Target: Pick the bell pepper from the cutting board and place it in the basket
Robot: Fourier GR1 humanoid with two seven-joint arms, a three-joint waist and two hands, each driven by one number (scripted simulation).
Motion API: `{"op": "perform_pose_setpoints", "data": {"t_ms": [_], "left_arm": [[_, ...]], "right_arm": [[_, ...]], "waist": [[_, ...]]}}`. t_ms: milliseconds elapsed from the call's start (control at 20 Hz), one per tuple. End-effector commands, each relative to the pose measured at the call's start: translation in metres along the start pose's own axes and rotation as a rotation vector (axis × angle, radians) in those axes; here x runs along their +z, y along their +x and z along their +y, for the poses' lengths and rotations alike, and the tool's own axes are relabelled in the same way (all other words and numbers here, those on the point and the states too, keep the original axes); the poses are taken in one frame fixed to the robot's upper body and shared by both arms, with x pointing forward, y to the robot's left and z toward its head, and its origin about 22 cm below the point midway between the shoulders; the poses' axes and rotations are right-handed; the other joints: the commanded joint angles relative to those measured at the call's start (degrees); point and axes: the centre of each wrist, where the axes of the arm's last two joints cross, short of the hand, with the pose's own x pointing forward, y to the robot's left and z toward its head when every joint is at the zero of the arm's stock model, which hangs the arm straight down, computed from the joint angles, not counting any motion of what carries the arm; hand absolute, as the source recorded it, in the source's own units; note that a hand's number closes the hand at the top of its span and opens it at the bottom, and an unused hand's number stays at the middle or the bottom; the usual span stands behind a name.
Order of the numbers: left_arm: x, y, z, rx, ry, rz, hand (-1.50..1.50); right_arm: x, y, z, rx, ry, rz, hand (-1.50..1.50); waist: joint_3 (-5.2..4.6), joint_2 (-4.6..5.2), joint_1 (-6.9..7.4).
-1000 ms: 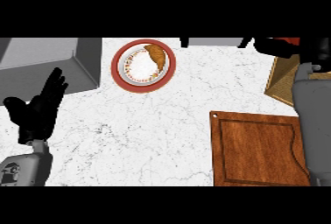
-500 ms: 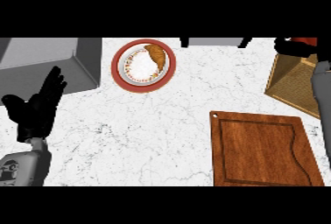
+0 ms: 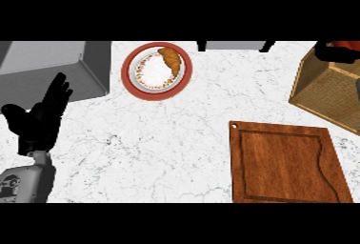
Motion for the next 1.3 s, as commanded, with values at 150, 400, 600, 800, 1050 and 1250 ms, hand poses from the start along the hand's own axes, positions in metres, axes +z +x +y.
{"op": "perform_pose_setpoints", "data": {"t_ms": [150, 400, 600, 800, 1050, 1250], "left_arm": [[0.0, -0.004, -0.004, -0.007, -0.007, -0.008, 0.0], [-0.012, 0.0, -0.013, -0.001, 0.009, -0.02, 0.0], [-0.013, 0.012, -0.013, 0.004, -0.019, 0.003, 0.0], [-0.003, -0.002, -0.008, -0.003, -0.003, -0.001, 0.0], [-0.008, -0.001, -0.013, 0.003, -0.005, -0.006, 0.0], [0.0, 0.006, -0.026, 0.013, -0.015, 0.003, 0.0]], "right_arm": [[-0.003, -0.002, -0.022, 0.492, -0.113, -0.284, 1.5], [-0.011, -0.01, -0.002, 0.563, -0.121, -0.304, 1.5], [-0.026, -0.004, -0.006, 0.543, -0.117, -0.261, 1.5], [-0.03, 0.006, -0.004, 0.595, -0.055, -0.193, 1.5], [-0.033, 0.005, -0.004, 0.662, 0.102, -0.109, 1.5], [-0.028, -0.022, 0.002, 0.662, 0.119, -0.098, 1.5]], "waist": [[0.08, 0.32, 0.81], [0.13, 0.19, 0.47], [0.14, 0.14, 0.62], [0.11, 0.02, 0.46], [0.09, 0.12, 0.4], [0.18, 0.24, 1.08]]}}
